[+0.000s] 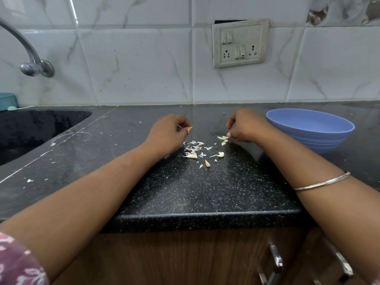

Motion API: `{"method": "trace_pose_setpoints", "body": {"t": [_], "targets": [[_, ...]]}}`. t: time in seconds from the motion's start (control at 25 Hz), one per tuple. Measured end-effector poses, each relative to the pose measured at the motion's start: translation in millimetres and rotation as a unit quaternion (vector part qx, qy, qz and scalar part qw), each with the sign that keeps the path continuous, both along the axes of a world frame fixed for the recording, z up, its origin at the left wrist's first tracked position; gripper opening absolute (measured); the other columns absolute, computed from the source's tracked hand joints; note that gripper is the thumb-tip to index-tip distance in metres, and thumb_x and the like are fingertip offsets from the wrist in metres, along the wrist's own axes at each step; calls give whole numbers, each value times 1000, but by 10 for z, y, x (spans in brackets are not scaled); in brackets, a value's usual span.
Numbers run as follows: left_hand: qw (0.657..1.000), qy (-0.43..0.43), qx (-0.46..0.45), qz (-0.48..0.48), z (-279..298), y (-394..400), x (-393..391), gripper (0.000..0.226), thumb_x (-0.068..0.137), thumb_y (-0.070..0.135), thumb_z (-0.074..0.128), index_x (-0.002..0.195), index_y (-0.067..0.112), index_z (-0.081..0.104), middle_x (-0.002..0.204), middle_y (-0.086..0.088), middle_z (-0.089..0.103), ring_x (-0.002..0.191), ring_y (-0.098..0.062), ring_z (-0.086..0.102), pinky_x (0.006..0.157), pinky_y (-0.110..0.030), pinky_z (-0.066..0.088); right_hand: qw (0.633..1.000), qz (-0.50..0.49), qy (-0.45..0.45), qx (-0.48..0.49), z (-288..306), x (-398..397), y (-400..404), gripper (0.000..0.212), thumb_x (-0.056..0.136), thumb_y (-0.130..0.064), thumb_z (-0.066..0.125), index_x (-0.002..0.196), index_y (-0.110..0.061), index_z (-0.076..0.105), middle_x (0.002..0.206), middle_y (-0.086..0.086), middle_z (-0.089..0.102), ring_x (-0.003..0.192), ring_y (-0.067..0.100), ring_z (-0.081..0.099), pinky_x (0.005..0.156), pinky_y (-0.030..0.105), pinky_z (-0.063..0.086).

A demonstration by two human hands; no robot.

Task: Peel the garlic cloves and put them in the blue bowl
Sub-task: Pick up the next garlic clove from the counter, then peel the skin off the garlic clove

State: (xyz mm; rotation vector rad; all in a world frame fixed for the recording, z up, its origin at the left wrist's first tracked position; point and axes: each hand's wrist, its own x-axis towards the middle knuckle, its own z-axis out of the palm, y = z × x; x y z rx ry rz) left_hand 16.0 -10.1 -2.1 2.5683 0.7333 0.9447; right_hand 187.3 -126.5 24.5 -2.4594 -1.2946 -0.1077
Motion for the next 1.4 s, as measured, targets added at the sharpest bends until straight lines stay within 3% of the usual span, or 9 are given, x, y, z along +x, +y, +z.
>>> {"method": "trace_pose_setpoints", "body": {"t": [0.08, 0.2, 0.36, 0.52, 0.72, 1.0, 1.2, 1.4], "targets": [[1000, 0, -3, -3, -14, 4, 6, 15, 92, 26, 57, 99, 19, 68, 94, 0, 70, 90, -14, 63, 79, -26, 47, 995, 44, 72, 46, 36, -63, -37, 6, 82, -9, 69, 85, -13, 67, 84, 6, 71, 75, 20, 67, 68, 29, 56], [1000, 1, -11, -8, -41, 10, 26, 13, 91, 26, 58, 96, 20, 68, 89, 2, 69, 87, -14, 63, 76, -25, 45, 957, 149, 242, 54, 89, -181, -130, 9, 82, -8, 72, 90, -6, 67, 75, 3, 65, 59, 8, 60, 51, 15, 49], [999, -19, -44, -3, -45, 24, 38, 11, 90, 25, 59, 95, 20, 68, 77, 6, 62, 80, -14, 61, 71, -26, 48, 934, 272, 231, -1, 86, -299, -143, 15, 81, -17, 74, 94, -9, 72, 72, -2, 66, 61, 0, 58, 58, 15, 48], [998, -37, -51, 1, -32, 40, 46, 10, 90, 24, 59, 94, 21, 68, 80, 5, 66, 80, -11, 62, 72, -22, 44, 925, 323, 199, 11, -14, -464, -71, 14, 79, -19, 76, 92, -14, 74, 83, 12, 72, 69, 8, 59, 65, 21, 45], [995, -67, -76, -13, 12, 44, 42, 8, 90, 21, 58, 94, 22, 65, 85, 6, 64, 81, -10, 61, 70, -21, 40, 935, 325, 146, -7, -41, -546, -26, 12, 79, -24, 76, 88, -17, 76, 61, -11, 68, 54, -3, 54, 54, 11, 39], [990, -84, -107, -48, 15, 63, 48, 8, 88, 19, 61, 91, 25, 64, 76, 7, 62, 72, -7, 59, 66, -20, 44, 930, 333, 155, -11, -70, -601, -6, 3, 81, -14, 72, 84, -14, 73, 64, -10, 65, 52, -5, 53, 53, 8, 38], [985, -94, -130, -61, 51, 45, 41, 12, 90, 15, 56, 95, 20, 66, 81, -2, 67, 69, -9, 59, 69, -23, 49, 919, 330, 203, 77, -37, -557, 3, 6, 86, -12, 67, 88, -7, 66, 64, -11, 60, 57, 2, 52, 56, 13, 43], [971, -110, -189, -101, 63, -7, 34, 13, 93, 21, 57, 100, 12, 64, 78, -7, 68, 68, -10, 64, 72, -27, 52, 911, 247, 287, 163, -76, -417, 63, 8, 88, -9, 65, 92, -5, 59, 75, 4, 61, 65, 13, 65, 62, 21, 55]]}}
